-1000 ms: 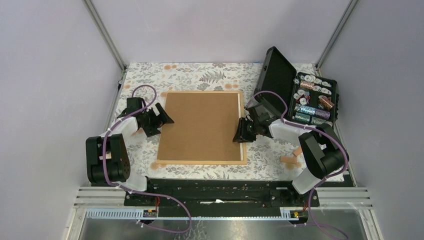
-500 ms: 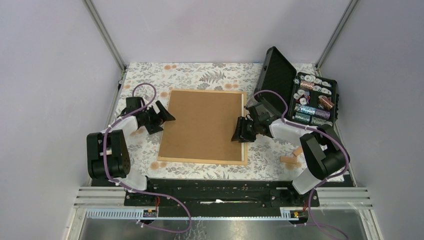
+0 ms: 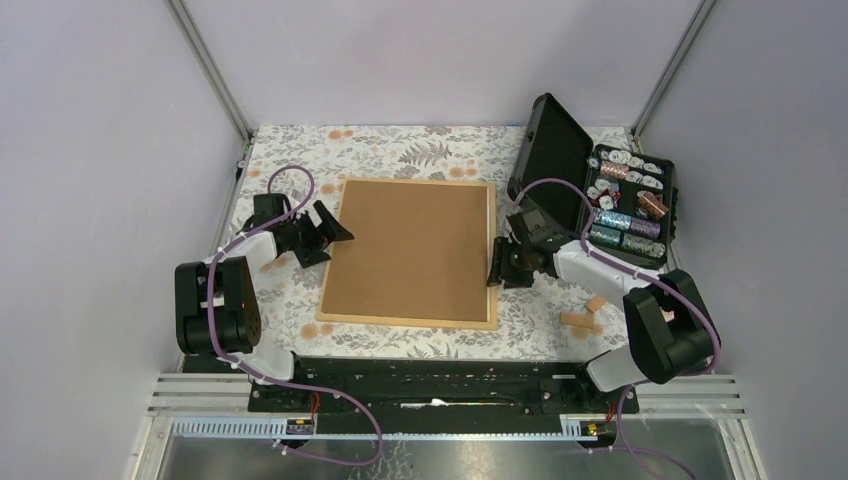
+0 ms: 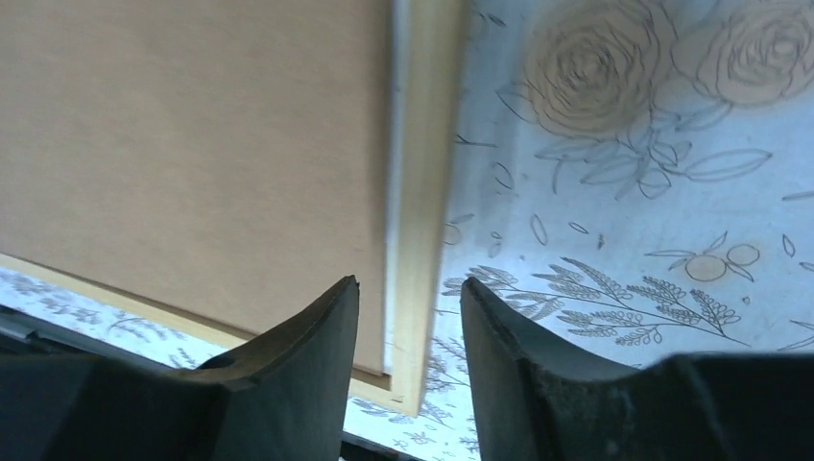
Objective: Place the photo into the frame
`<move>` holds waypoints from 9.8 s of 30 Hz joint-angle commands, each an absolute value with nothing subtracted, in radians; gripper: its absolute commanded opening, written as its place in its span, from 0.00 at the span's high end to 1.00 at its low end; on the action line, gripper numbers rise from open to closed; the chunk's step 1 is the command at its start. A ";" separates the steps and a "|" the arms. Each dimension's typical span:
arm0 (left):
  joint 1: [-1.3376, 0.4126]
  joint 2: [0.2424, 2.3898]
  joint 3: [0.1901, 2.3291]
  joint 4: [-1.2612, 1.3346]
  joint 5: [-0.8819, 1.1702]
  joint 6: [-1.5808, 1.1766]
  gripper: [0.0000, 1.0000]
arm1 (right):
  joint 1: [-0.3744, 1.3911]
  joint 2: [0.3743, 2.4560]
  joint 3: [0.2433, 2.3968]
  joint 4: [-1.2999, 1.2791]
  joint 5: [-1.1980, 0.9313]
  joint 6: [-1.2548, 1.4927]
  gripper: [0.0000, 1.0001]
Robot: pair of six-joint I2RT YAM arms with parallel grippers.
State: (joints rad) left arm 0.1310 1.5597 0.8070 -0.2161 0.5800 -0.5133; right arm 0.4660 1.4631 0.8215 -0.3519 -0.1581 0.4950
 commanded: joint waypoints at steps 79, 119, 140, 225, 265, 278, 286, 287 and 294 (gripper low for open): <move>-0.396 1.286 0.625 -0.003 0.492 -1.007 0.01 | 0.472 1.683 0.685 0.086 -0.330 0.552 0.32; -0.520 1.330 0.721 -0.004 0.492 -1.120 0.01 | 0.473 1.679 0.678 0.094 -0.354 0.562 0.31; -0.704 1.803 1.082 -0.540 -0.005 -0.949 0.01 | 0.480 1.686 0.660 0.121 -0.369 0.576 0.31; 0.080 1.725 1.038 -0.239 0.332 -0.680 0.01 | 0.466 1.721 0.989 -0.230 -0.146 0.328 0.00; 0.140 1.476 0.962 -0.438 0.403 -0.545 0.01 | 0.599 1.656 1.134 -0.478 0.202 0.297 0.04; 0.345 1.510 0.804 -0.318 0.548 -0.629 0.01 | 0.825 1.866 1.332 -0.145 -0.330 0.541 0.11; 0.324 1.509 0.674 -0.239 0.619 -0.655 0.01 | 0.870 1.957 1.423 -0.152 -0.301 0.503 0.15; 0.318 1.501 0.654 -0.232 0.629 -0.660 0.01 | 0.861 1.946 1.423 -0.187 -0.262 0.476 0.15; 0.296 1.439 0.588 -0.240 0.665 -0.685 0.01 | 0.738 1.829 1.335 -0.361 0.045 0.342 0.01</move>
State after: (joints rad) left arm 0.3088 1.4704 0.6289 -0.2295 0.6590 -0.6830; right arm 0.8036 1.9480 1.3556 -0.2379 -0.2047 0.4572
